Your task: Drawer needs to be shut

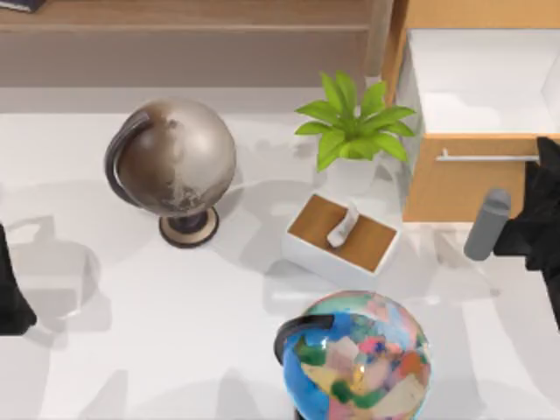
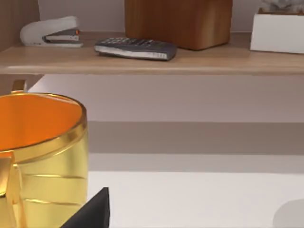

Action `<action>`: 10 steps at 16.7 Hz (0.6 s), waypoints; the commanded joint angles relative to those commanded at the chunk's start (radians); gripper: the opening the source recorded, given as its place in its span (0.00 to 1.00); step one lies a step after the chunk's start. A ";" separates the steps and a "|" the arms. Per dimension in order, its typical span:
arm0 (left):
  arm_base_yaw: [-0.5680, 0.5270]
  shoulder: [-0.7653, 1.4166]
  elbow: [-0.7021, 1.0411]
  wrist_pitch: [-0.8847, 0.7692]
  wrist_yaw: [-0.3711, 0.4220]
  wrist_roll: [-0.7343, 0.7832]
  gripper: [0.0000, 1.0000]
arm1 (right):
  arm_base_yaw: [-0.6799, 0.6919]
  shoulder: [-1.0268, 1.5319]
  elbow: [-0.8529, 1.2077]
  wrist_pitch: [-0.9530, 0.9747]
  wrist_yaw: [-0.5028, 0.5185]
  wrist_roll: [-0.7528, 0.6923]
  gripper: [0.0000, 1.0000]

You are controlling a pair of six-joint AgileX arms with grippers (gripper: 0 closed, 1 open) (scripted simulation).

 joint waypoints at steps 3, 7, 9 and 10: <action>0.000 0.000 0.000 0.000 0.000 0.000 1.00 | 0.000 0.000 0.000 0.000 0.000 0.000 0.02; 0.000 0.000 0.000 0.000 0.000 0.000 1.00 | 0.000 0.000 0.000 0.000 0.000 0.000 0.00; 0.000 0.000 0.000 0.000 0.000 0.000 1.00 | 0.000 0.000 0.000 0.000 0.000 0.000 0.00; 0.000 0.000 0.000 0.000 0.000 0.000 1.00 | 0.000 0.000 0.000 0.000 0.000 0.000 0.00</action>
